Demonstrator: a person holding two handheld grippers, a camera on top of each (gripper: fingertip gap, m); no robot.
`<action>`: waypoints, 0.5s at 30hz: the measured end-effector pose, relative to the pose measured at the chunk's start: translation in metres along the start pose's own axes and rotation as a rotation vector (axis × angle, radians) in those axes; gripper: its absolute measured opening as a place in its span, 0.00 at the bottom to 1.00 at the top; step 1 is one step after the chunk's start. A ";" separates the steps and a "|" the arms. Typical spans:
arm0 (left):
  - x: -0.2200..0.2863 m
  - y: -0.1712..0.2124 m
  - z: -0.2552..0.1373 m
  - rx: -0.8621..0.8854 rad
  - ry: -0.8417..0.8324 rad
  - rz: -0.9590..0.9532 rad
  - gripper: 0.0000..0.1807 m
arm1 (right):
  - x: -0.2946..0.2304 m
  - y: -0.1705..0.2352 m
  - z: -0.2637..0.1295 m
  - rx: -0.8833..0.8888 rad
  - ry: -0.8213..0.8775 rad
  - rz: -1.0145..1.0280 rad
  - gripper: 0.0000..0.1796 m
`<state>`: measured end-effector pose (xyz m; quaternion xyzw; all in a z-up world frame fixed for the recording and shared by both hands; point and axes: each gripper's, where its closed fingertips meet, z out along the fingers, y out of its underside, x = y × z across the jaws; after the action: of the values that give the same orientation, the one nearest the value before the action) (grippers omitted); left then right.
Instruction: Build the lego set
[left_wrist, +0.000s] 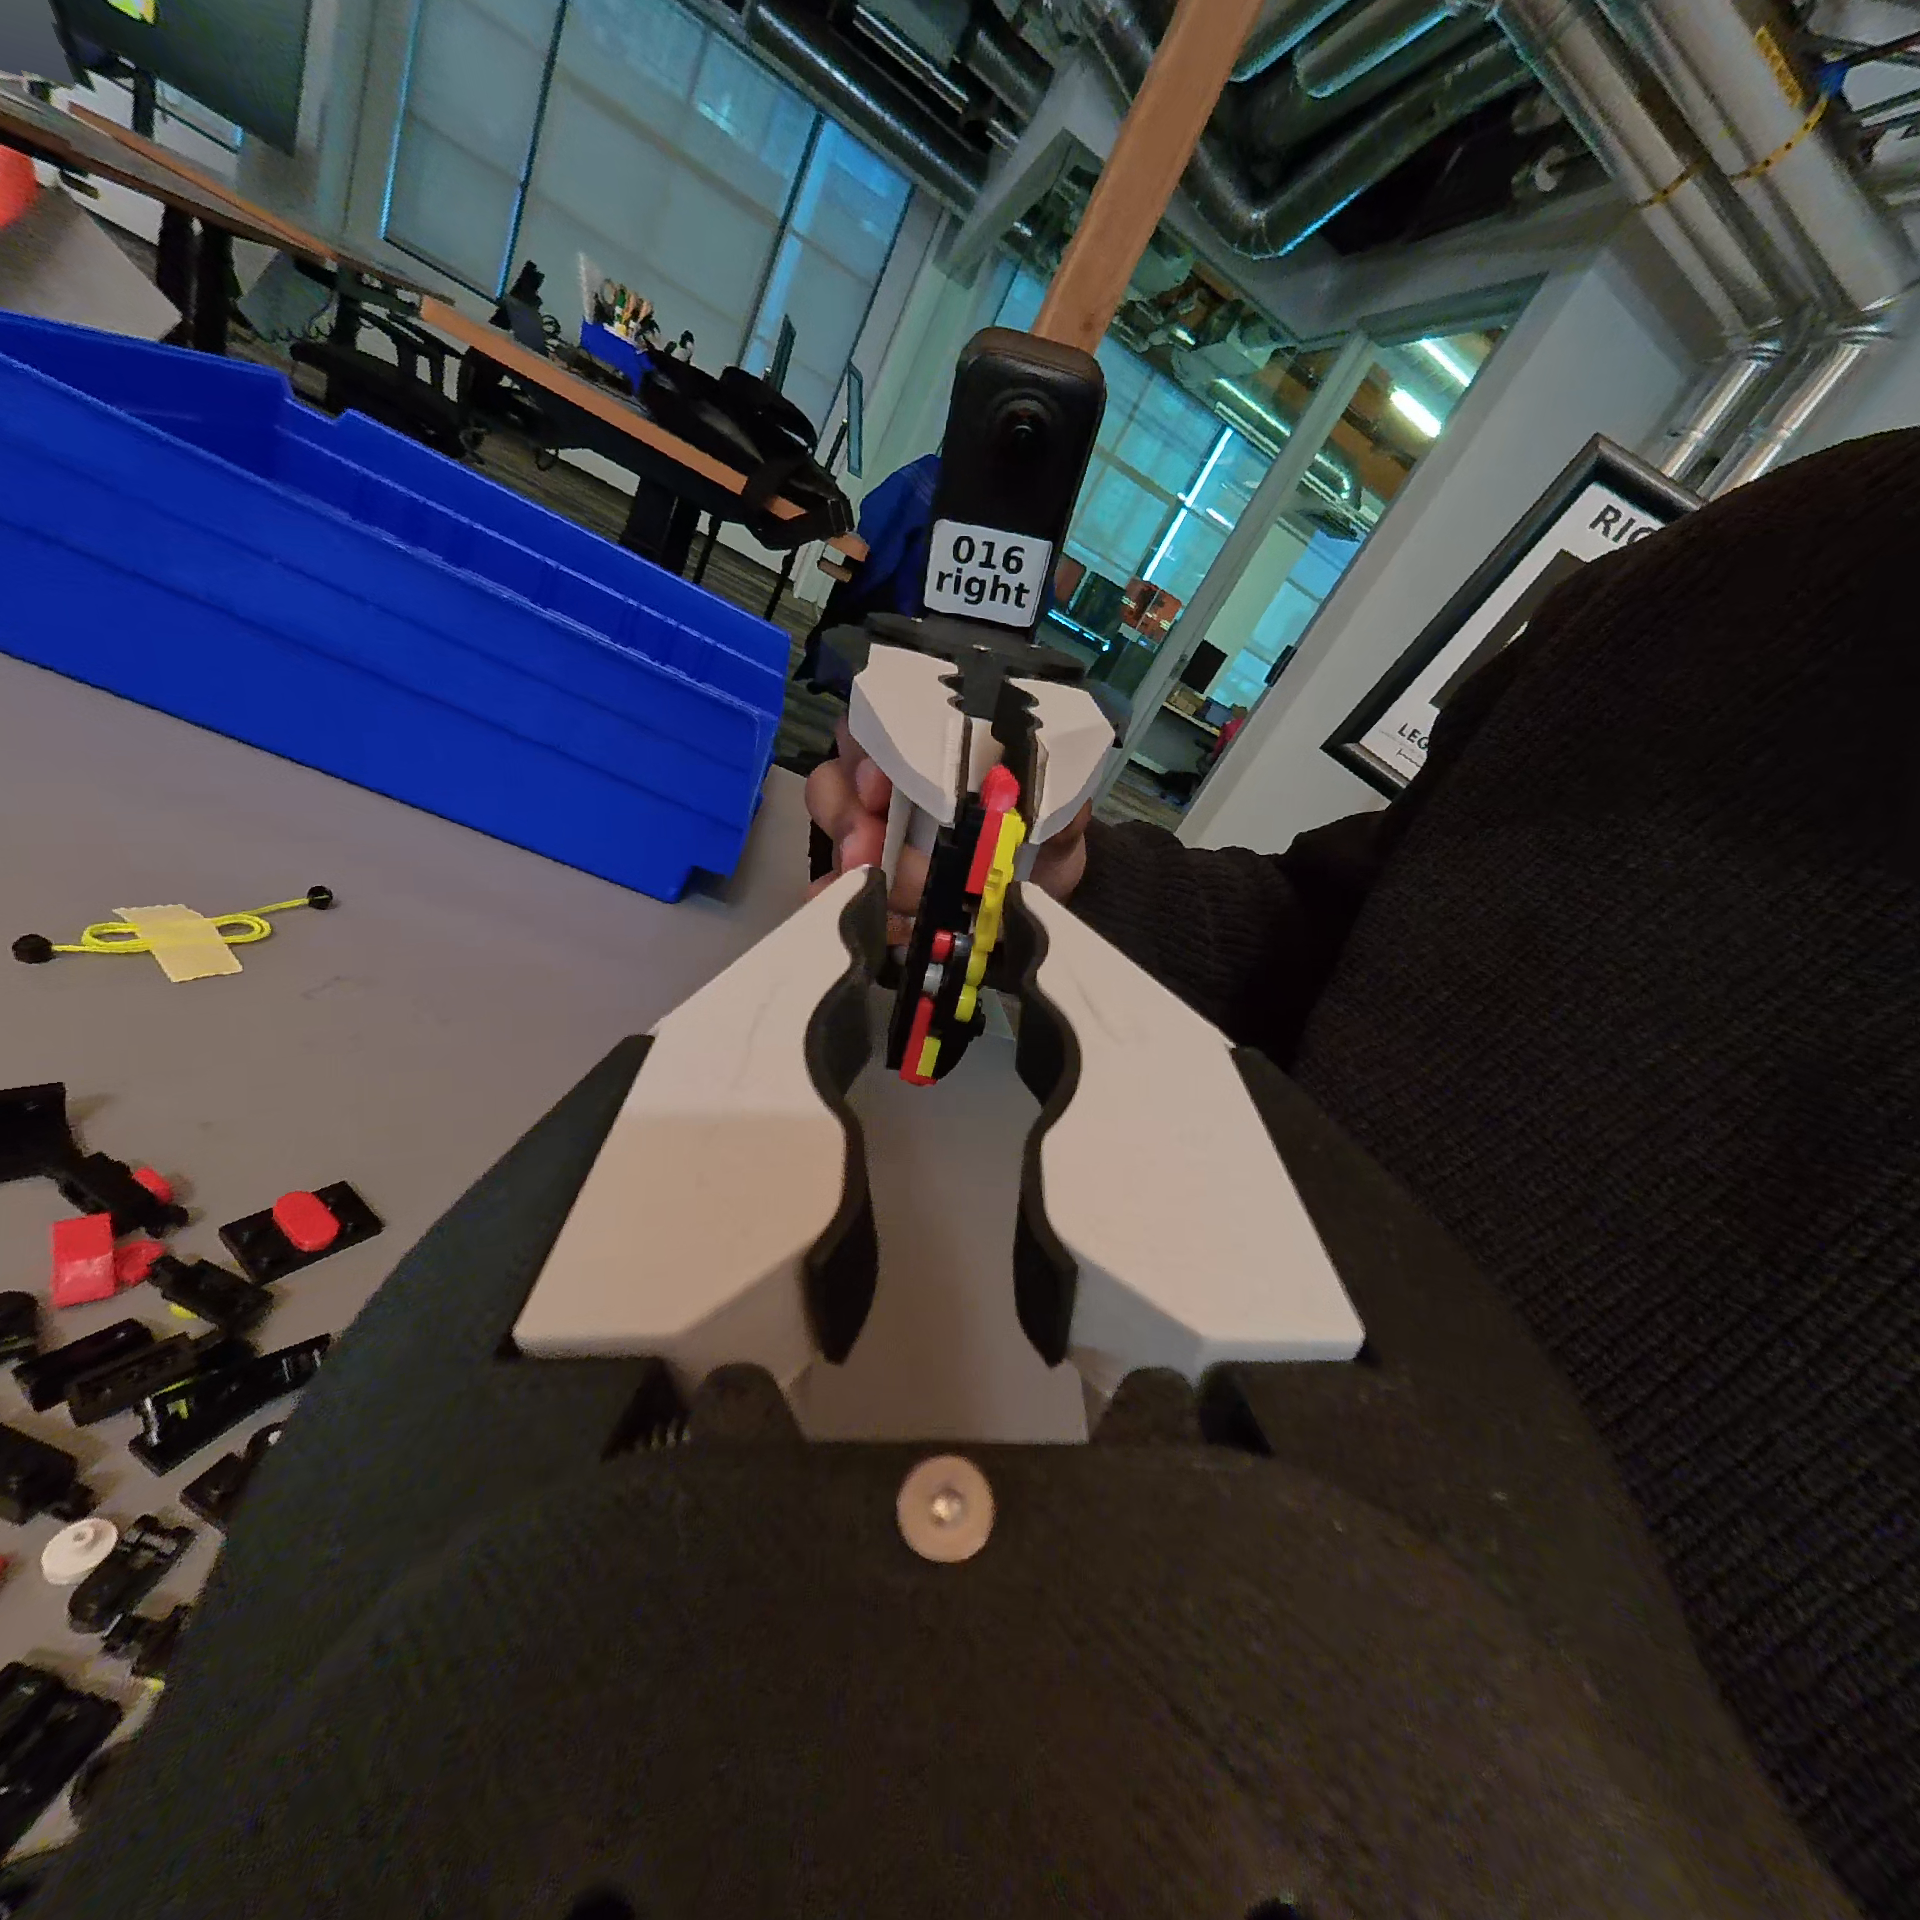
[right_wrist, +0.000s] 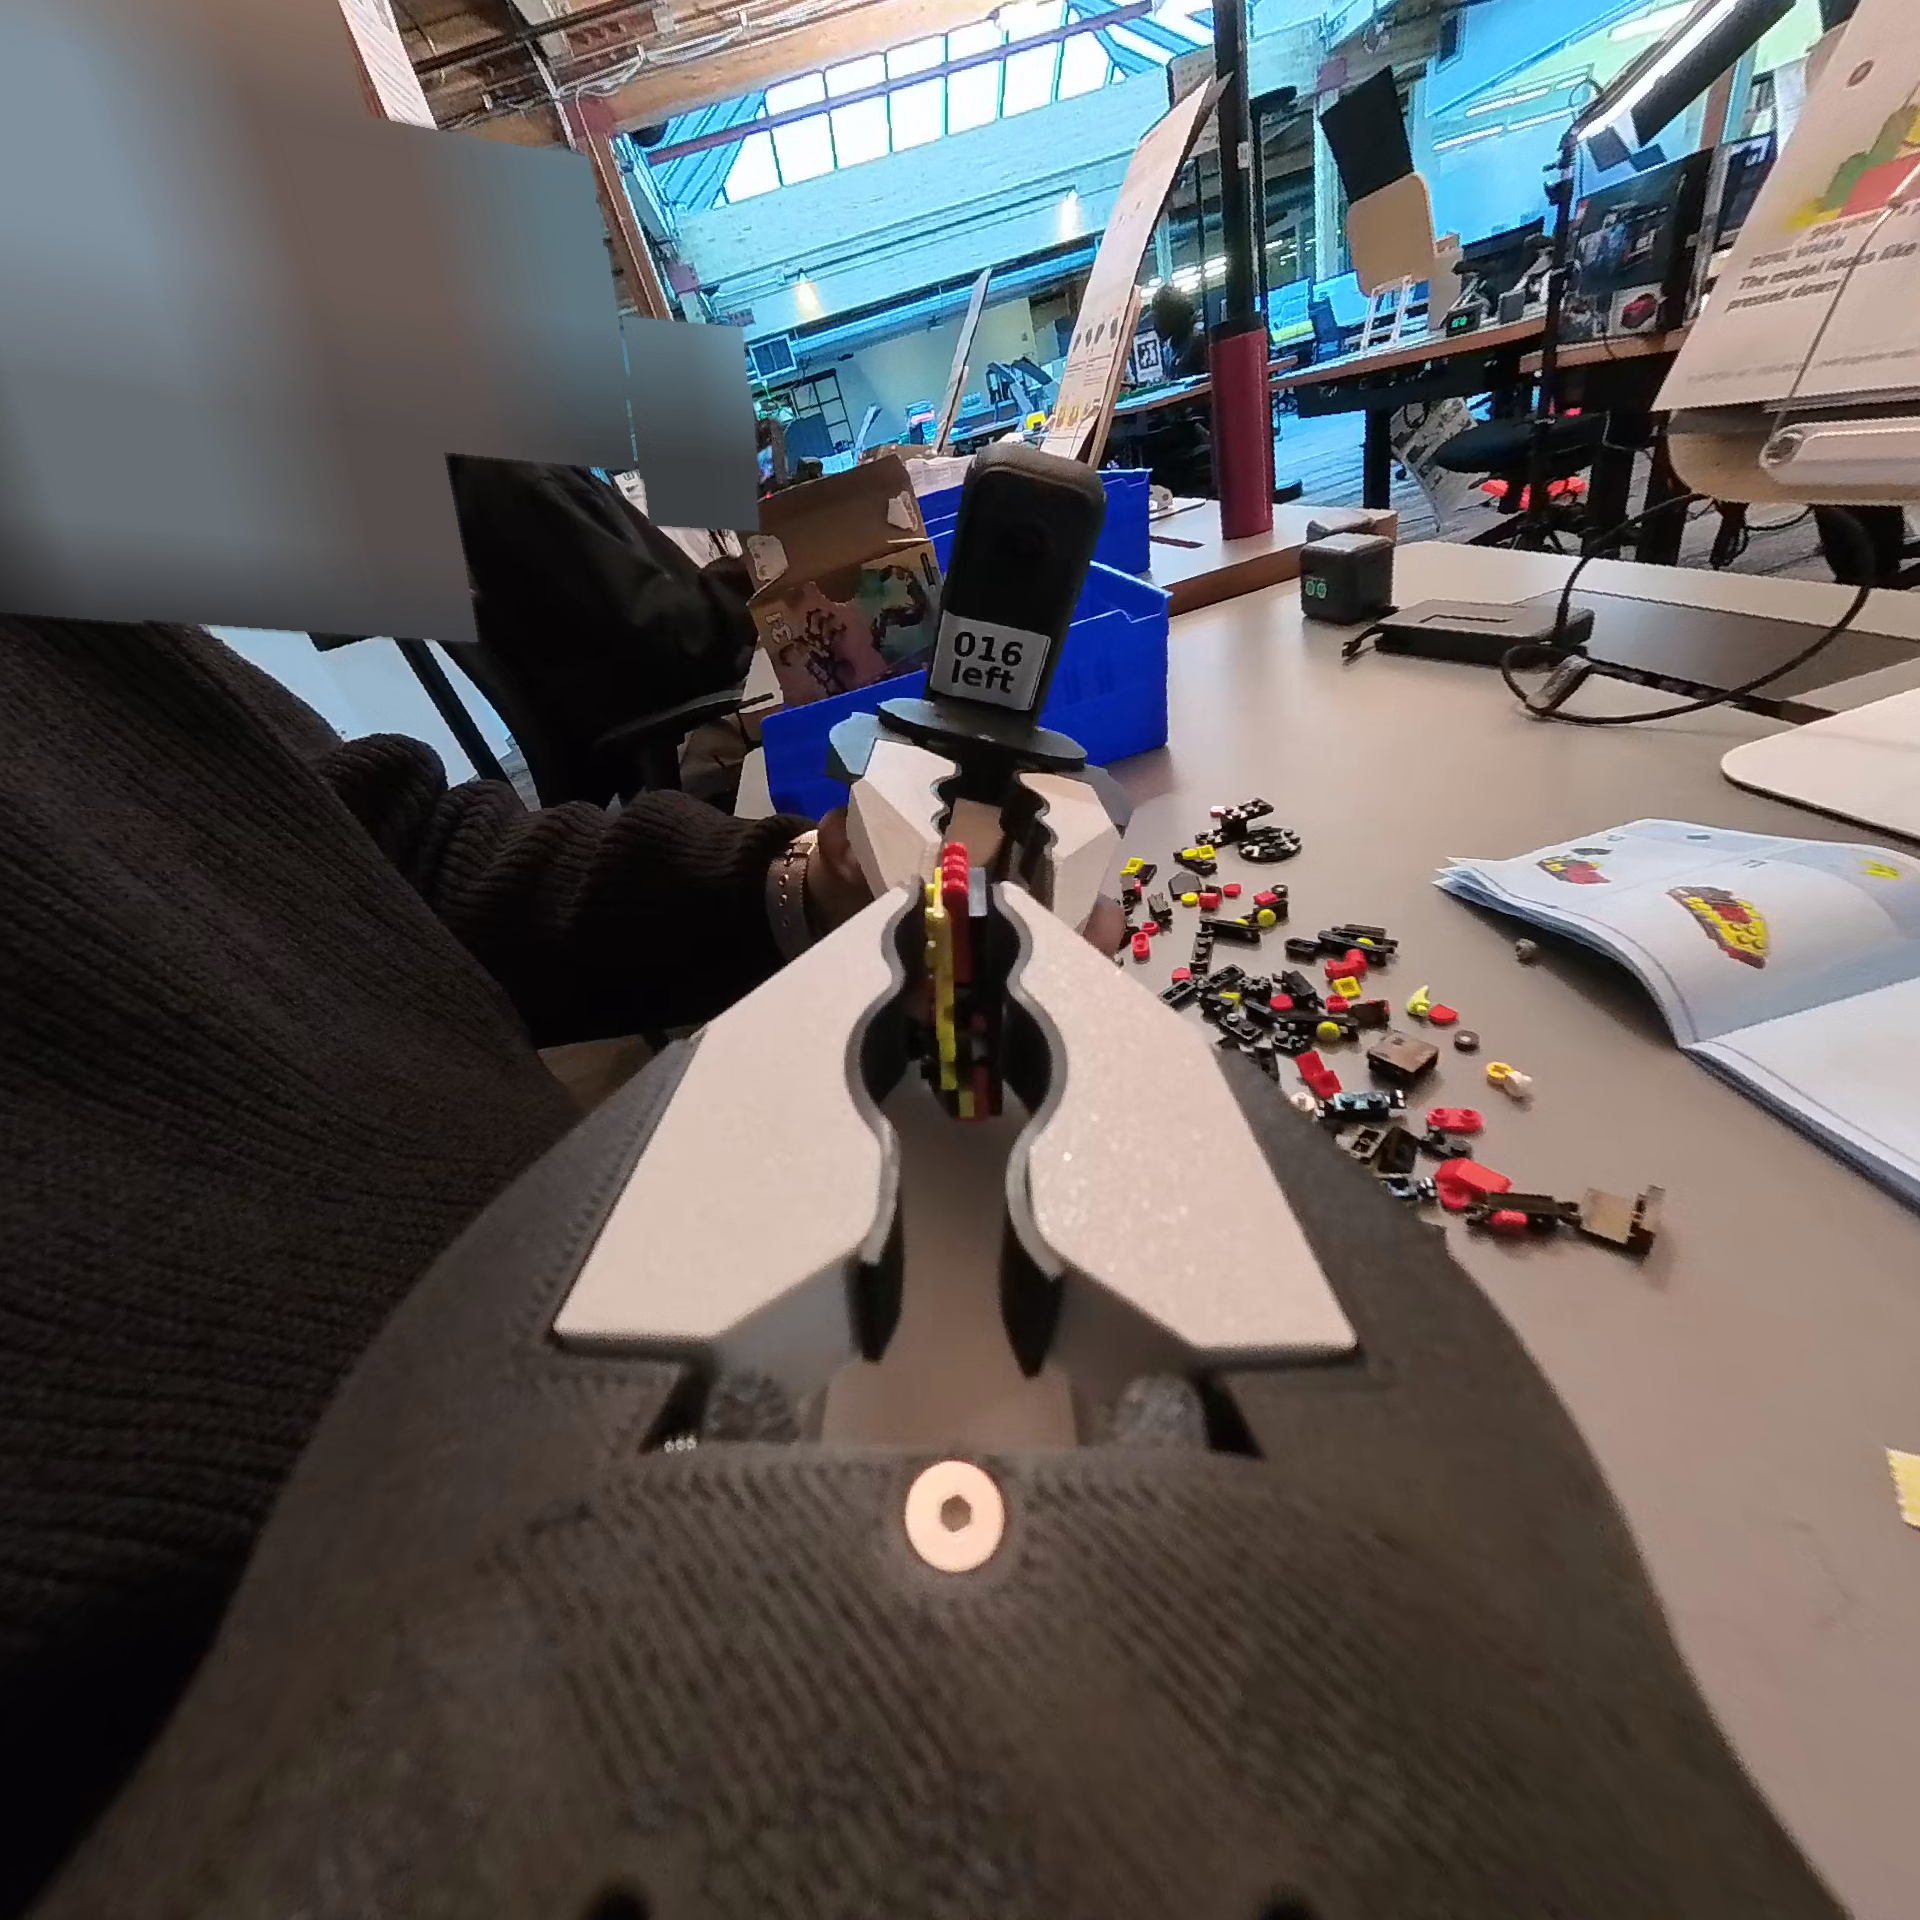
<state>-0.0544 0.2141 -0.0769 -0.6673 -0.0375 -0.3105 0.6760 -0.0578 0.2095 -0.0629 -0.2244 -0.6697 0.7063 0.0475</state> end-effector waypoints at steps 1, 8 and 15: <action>0.000 0.000 0.000 0.000 -0.001 -0.001 0.11 | 0.000 0.000 0.000 0.000 0.000 0.001 0.05; 0.003 -0.003 -0.001 0.017 0.013 0.005 0.13 | 0.001 0.004 0.001 -0.021 0.007 -0.012 0.05; 0.002 -0.002 -0.001 0.015 0.013 0.004 0.10 | -0.001 0.004 0.003 -0.025 0.003 -0.014 0.05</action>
<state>-0.0538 0.2128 -0.0739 -0.6604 -0.0341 -0.3129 0.6818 -0.0572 0.2056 -0.0669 -0.2212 -0.6798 0.6973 0.0507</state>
